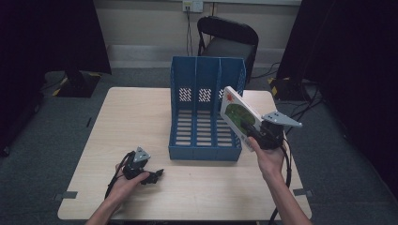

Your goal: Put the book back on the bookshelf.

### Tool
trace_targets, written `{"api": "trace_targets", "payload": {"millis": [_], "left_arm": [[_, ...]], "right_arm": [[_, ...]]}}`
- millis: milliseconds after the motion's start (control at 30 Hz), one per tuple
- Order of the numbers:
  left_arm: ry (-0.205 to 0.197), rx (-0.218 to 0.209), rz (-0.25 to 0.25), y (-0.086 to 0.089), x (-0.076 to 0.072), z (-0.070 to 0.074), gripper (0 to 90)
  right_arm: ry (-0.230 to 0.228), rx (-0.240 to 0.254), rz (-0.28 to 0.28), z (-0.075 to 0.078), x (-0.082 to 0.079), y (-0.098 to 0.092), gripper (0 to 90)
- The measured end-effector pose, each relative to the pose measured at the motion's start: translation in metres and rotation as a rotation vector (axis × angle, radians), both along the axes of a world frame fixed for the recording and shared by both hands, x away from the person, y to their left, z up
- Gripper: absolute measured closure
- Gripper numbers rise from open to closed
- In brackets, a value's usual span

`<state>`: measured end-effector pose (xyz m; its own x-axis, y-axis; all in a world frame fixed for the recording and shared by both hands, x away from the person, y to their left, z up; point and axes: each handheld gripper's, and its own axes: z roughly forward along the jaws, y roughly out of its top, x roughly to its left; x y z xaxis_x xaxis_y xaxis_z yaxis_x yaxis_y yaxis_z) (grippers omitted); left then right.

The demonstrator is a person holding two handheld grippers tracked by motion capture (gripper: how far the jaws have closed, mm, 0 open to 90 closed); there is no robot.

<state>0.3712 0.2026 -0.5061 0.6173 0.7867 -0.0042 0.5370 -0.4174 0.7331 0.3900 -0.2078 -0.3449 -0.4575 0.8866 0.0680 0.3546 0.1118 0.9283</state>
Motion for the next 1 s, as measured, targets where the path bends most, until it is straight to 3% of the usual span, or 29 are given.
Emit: {"api": "trace_targets", "payload": {"millis": [200, 300, 567, 1000], "left_arm": [[-0.001, 0.001, 0.0, 0.0, 0.0, 0.0, 10.4], [-0.001, 0.002, -0.001, 0.0, 0.0, 0.0, 10.4], [-0.001, 0.001, 0.0, 0.0, 0.0, 0.0, 10.4], [-0.001, 0.001, 0.001, 0.0, 0.0, 0.0, 10.2]], "right_arm": [[0.002, 0.003, -0.038, -0.002, 0.009, 0.002, 76.6], [-0.006, -0.02, -0.066, -0.003, 0.012, 0.004, 76.7], [0.018, -0.03, -0.12, -0.007, 0.024, 0.01, 76.7], [0.028, -0.043, -0.152, -0.015, 0.05, 0.031, 76.7]]}}
